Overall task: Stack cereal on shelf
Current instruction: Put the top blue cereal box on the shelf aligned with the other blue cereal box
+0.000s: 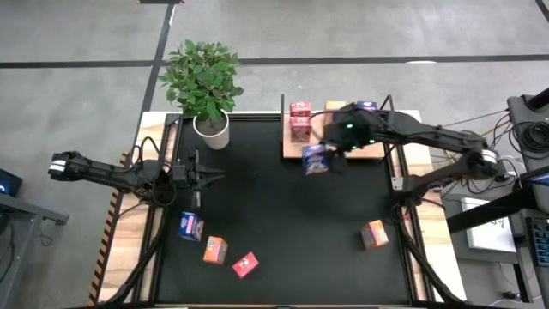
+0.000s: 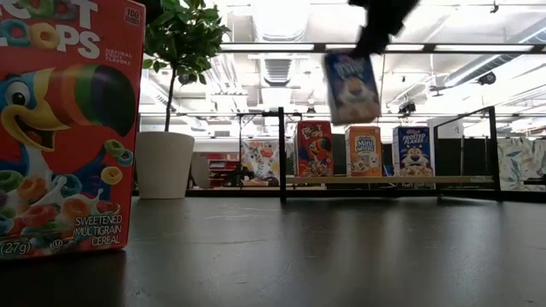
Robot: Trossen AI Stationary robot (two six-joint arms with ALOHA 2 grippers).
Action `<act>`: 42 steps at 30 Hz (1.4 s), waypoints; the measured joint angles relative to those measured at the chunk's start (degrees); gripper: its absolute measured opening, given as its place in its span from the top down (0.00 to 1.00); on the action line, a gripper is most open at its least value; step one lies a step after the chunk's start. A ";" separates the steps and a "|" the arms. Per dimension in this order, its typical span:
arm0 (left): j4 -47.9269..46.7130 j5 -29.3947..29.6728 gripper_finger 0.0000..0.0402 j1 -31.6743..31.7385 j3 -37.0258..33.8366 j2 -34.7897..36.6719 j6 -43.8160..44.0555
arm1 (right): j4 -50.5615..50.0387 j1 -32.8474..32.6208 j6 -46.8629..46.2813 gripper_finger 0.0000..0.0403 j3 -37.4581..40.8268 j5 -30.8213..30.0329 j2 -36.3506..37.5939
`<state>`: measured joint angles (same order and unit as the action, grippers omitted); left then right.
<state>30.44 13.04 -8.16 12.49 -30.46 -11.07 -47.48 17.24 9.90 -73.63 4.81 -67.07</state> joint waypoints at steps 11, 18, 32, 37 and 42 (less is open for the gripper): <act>0.06 0.02 0.89 0.00 0.00 0.00 -0.66 | 12.75 17.44 -5.96 0.62 25.05 -12.35 18.65; 0.46 0.02 0.89 0.00 0.00 0.00 -0.66 | 17.96 22.43 -6.94 0.62 32.97 -12.43 22.31; 0.44 0.02 0.89 0.00 0.00 0.00 -1.07 | 20.18 22.69 -5.87 0.51 36.31 -15.54 20.97; 0.44 0.02 0.89 0.00 0.00 0.00 -1.09 | 19.06 22.68 -6.24 0.44 35.35 -15.47 20.88; 0.44 0.02 0.89 0.00 0.00 0.00 -1.09 | 17.10 22.66 -8.62 0.40 31.41 -15.38 20.86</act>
<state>30.87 13.06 -8.16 12.49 -30.46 -12.16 -30.38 39.90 1.28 -42.22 -10.57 -46.22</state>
